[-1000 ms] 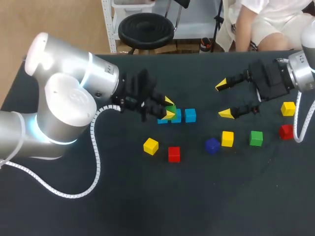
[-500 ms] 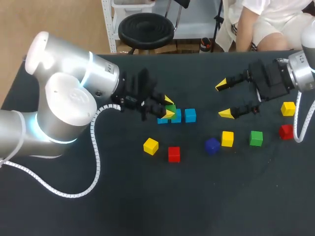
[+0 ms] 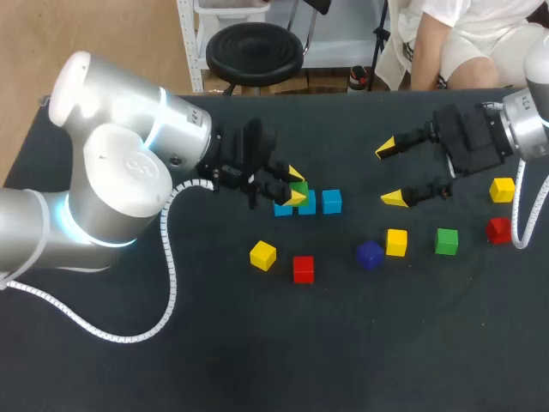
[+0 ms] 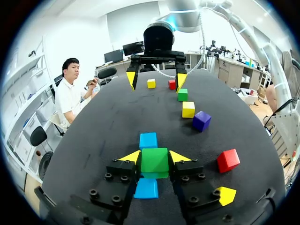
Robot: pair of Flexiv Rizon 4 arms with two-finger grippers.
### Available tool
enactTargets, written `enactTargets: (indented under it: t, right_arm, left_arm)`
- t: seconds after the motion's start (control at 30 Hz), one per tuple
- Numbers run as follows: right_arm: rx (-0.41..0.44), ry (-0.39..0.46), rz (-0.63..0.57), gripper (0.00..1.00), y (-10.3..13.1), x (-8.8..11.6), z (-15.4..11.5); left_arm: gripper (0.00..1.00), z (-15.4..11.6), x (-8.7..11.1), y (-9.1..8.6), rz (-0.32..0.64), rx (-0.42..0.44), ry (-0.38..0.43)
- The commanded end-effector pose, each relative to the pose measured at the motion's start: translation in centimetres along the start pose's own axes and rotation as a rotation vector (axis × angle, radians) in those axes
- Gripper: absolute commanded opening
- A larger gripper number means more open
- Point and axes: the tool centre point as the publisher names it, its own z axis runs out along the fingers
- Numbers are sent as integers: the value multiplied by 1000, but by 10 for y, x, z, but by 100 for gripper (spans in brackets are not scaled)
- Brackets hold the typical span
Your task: Place the blue cubes, place green cubes on the blue cubes, place the yellow cubes on the green cubes, then place the red cubes on the yellow cubes, and place purple cube on the red cubes.
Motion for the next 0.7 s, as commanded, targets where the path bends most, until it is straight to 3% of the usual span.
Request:
enactTargets:
  t: [0.03,0.7]
  right_arm:
    - [2,-1,-1,100,1,0,0]
    - [2,-1,-1,100,1,0,0]
  left_arm:
    - [0,1,1,1,-8,0,3]
    - [0,-1,0,7,-4,-19,3]
